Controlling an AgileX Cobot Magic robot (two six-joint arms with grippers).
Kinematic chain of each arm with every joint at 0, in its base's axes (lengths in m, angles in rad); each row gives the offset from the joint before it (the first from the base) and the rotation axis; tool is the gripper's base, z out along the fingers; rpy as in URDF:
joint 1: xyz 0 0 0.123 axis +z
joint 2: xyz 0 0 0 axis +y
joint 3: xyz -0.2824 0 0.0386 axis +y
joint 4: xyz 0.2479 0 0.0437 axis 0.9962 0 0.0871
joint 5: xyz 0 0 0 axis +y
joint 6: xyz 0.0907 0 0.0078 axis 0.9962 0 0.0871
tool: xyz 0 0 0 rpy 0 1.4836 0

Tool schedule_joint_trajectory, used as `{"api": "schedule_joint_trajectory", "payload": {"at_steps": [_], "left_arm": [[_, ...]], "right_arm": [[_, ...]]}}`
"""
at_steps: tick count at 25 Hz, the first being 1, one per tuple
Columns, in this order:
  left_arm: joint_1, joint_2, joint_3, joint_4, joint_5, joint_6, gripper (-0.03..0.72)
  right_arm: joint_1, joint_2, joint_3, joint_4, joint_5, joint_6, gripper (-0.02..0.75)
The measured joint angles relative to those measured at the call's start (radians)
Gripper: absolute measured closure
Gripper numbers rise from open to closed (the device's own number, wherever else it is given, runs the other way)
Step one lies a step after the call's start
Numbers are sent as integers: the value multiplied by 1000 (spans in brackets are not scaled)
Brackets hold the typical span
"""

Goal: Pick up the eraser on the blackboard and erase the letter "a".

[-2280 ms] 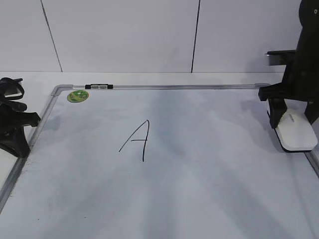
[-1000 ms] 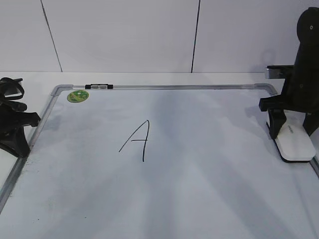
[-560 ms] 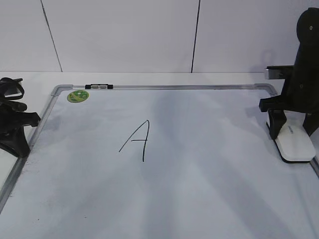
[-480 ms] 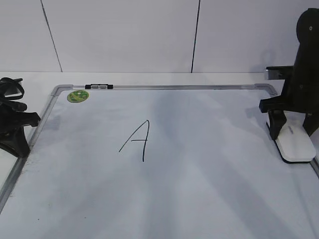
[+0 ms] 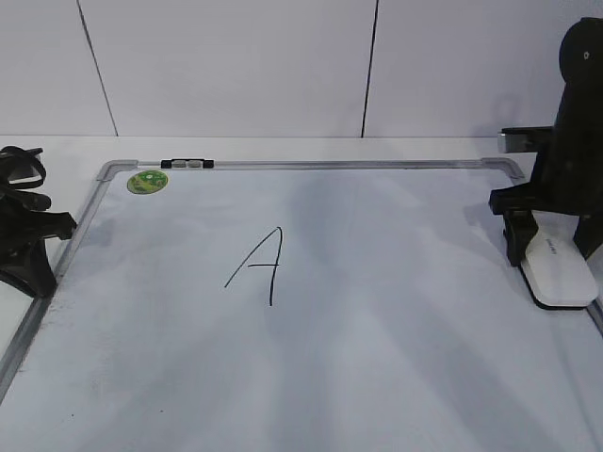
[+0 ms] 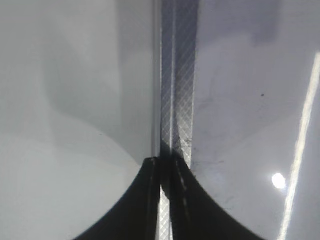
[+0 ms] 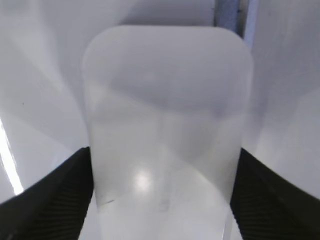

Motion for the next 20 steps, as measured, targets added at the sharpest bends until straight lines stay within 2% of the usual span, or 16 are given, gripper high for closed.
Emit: {"api": "schedule_joint_trajectory", "payload": {"at_steps": [20], "left_arm": [[0,0,0,2,2,0,655]], "right_arm": [[0,-170,-44,7,2,0,116]]}}
